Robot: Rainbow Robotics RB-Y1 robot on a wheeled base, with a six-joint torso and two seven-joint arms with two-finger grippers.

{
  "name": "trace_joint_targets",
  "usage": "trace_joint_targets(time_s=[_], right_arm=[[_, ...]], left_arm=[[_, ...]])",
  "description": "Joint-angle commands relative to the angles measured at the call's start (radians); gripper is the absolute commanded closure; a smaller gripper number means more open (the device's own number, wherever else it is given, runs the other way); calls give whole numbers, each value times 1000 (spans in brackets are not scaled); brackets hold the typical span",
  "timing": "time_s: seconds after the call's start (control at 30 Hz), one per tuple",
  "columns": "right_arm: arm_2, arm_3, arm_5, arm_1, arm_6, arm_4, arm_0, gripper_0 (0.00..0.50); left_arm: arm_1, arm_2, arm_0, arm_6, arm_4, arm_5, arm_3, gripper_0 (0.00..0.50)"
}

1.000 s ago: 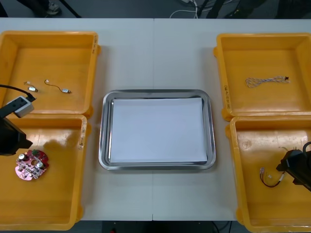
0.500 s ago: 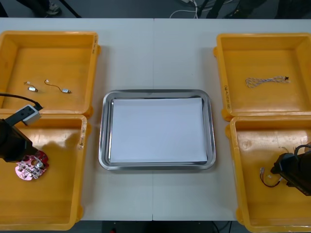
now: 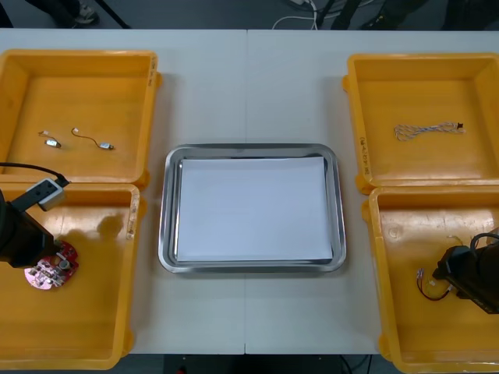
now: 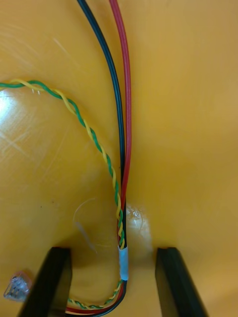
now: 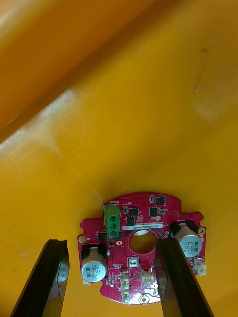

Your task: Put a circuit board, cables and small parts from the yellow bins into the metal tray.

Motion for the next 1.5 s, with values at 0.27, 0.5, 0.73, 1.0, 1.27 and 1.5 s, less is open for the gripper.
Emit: trace_joint_targets(time_s=[0.27,0.5,0.73,1.0,1.27,1.5], right_arm=[[16,4,-9,13,-1,12,-6,500],[2,-2,6,13,0,15,-20,500],[-48,-24,131,12,6,16,-81,500],[-76,-73,218,-30,14,6,-118,500],[-94,-128,342,-85,19,-14,-155,500],[-125,-159,408,-134,22,-96,-179,500]], left_arm=[[49,-44,13,-104,-29,-59,12,0],[50,-64,12,-106,-38,-90,31,0],[50,-67,10,-107,-38,-96,34,0],[50,-87,10,-109,-44,-134,52,0],[50,-107,2,-110,-46,-156,68,0],[49,-105,2,-110,-44,-157,68,310]])
